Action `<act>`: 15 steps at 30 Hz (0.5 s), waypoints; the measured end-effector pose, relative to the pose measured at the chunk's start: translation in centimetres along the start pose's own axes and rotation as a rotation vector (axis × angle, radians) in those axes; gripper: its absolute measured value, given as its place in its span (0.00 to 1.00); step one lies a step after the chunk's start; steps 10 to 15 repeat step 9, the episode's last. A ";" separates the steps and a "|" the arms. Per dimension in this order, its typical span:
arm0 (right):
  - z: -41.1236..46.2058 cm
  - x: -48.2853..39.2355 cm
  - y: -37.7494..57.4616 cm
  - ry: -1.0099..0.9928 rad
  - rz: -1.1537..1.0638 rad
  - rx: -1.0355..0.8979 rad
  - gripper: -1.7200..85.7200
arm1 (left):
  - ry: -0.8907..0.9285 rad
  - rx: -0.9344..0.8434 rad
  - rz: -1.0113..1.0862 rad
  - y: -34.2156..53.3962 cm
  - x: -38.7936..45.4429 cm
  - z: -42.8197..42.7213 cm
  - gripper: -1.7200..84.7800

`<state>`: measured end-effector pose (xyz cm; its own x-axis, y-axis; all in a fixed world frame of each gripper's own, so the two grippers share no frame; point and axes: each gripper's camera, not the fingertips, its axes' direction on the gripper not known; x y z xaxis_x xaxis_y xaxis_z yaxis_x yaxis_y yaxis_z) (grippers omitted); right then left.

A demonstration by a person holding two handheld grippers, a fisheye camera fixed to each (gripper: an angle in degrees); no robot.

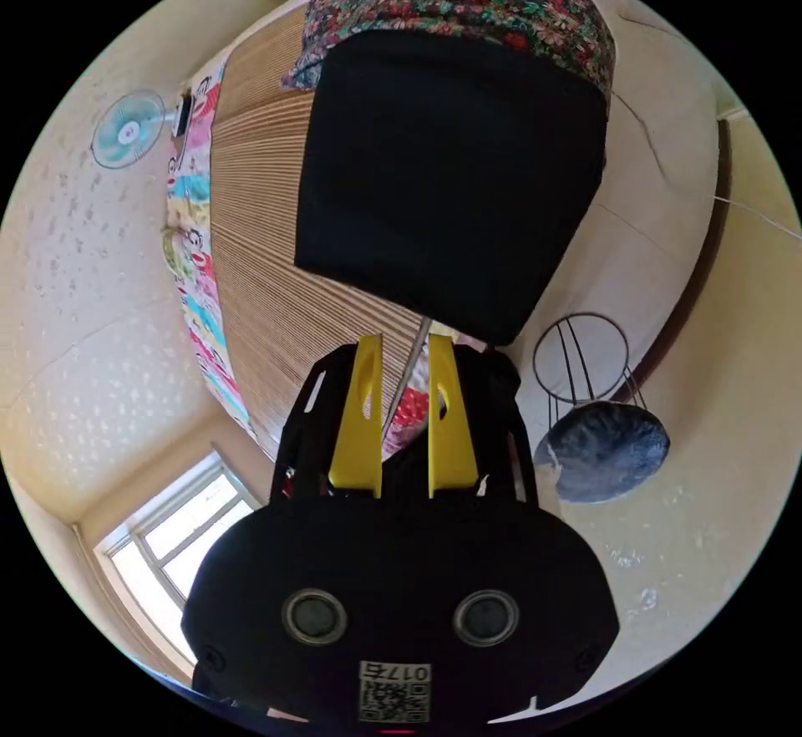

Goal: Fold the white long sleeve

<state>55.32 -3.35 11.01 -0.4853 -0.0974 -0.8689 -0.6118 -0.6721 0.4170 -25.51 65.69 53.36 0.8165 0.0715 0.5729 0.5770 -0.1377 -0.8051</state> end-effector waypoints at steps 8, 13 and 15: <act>-2.2 -1.3 -2.8 0.052 0.050 -0.022 0.18 | 0.032 -0.015 -0.019 3.0 7.1 1.6 0.08; -2.0 -1.3 -3.0 0.044 0.059 -0.025 0.18 | 0.014 -0.008 -0.017 3.3 7.8 1.3 0.08; -2.0 -1.3 -3.0 0.044 0.059 -0.025 0.18 | 0.014 -0.008 -0.017 3.3 7.8 1.3 0.08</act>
